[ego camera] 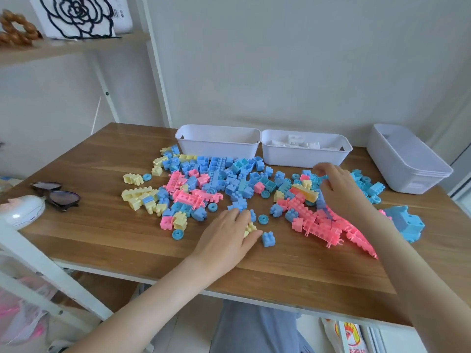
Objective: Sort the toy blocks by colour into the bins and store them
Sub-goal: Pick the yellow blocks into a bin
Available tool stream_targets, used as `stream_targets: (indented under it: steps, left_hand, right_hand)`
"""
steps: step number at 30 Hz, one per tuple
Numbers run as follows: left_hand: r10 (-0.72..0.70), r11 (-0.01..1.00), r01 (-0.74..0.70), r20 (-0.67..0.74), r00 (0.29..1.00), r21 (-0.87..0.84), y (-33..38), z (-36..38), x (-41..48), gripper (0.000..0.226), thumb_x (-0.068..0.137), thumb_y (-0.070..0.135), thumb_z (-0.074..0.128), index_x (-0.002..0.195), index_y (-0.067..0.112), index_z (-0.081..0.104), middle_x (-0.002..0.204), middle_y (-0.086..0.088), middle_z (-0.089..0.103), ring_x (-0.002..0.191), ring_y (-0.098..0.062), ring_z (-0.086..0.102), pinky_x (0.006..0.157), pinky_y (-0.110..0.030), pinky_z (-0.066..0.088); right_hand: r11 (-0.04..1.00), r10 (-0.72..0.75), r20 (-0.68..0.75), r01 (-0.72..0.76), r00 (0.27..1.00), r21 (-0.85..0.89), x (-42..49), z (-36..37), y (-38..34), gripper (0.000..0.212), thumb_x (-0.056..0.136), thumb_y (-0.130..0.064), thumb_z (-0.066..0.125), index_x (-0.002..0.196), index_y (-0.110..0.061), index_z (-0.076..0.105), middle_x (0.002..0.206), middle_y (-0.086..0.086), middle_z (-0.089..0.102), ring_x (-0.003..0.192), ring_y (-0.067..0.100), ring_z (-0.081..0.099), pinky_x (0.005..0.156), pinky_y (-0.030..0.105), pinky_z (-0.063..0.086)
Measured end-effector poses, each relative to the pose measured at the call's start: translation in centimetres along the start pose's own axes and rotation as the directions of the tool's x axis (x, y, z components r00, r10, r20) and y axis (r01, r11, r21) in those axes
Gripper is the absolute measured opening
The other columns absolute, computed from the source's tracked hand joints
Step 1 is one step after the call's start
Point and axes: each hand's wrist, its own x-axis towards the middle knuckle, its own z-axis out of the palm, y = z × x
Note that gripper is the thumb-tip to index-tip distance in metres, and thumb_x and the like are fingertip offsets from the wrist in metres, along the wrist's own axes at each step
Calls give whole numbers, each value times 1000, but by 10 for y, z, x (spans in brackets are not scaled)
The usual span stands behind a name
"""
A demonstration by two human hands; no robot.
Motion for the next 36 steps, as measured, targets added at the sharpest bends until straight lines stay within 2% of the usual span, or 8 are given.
stream_targets:
  steps: [5, 12, 16, 20, 23, 26, 30, 36]
  left_hand:
    - [-41, 989, 30, -75, 996, -144, 18, -21, 37, 24, 99, 41, 37, 95, 18, 39, 82, 7, 46, 69, -7, 43, 53, -19, 31]
    - [-129, 905, 199, 204, 970, -376, 32, -11, 95, 24, 103, 27, 32, 113, 5, 37, 62, 2, 41, 47, -8, 34, 38, -18, 26]
    - [-202, 848, 310, 280, 939, -429, 36, -7, 110, 14, 102, 20, 28, 115, 15, 33, 69, -1, 46, 48, -9, 34, 41, -18, 27]
    - [-225, 890, 315, 282, 933, -329, 31, -1, 115, 27, 100, 15, 25, 104, 10, 51, 77, -1, 51, 58, -10, 41, 49, -25, 31]
    - [-275, 895, 347, 267, 924, -281, 29, 5, 117, 20, 98, 19, 31, 90, 9, 47, 88, -12, 54, 66, -16, 46, 52, -26, 30]
    - [-286, 908, 359, 306, 908, -217, 30, 9, 120, 28, 95, 39, 43, 89, 12, 48, 92, -12, 56, 92, -26, 54, 57, -27, 32]
    - [-253, 922, 326, 312, 916, -209, 31, 16, 125, 39, 89, 50, 53, 85, 12, 53, 77, -5, 56, 81, -23, 55, 54, -28, 32]
    - [-232, 918, 315, 320, 919, -239, 30, 12, 131, 13, 89, 26, 55, 89, 13, 54, 74, 3, 50, 70, -14, 48, 52, -23, 33]
  right_hand:
    - [970, 23, 282, 47, 959, -240, 8, -2, 6, 44, 94, -34, 48, 137, -26, 42, 143, 3, 42, 129, 28, 32, 105, 40, 28]
    - [956, -6, 223, 71, 975, -283, 15, 10, 2, 21, 87, -23, 52, 107, -16, 53, 111, 4, 58, 100, 22, 46, 86, 35, 42]
    - [992, 88, 165, -71, 982, -103, 22, 9, 1, 22, 88, -7, 46, 110, -9, 51, 104, 7, 56, 92, 21, 49, 79, 34, 44]
    - [991, 133, 37, -133, 990, -21, 33, 4, 4, 28, 92, -5, 39, 115, -1, 53, 110, 17, 57, 93, 28, 49, 74, 30, 36]
    - [991, 134, 90, -133, 987, -13, 40, 2, -2, 31, 94, -8, 35, 111, 0, 60, 108, 18, 57, 94, 28, 51, 73, 28, 34]
    - [996, 92, 133, -90, 987, -25, 44, 6, -8, 33, 93, -8, 37, 115, -7, 62, 113, 12, 54, 104, 24, 49, 80, 23, 33]
    - [993, 83, 175, -66, 981, -102, 47, 16, -8, 28, 90, -10, 43, 111, -8, 62, 112, 11, 54, 96, 19, 48, 78, 23, 36]
    - [991, 40, 185, -15, 982, -137, 44, 19, -7, 24, 89, -16, 51, 110, -11, 60, 103, 3, 48, 89, 13, 43, 76, 23, 36]
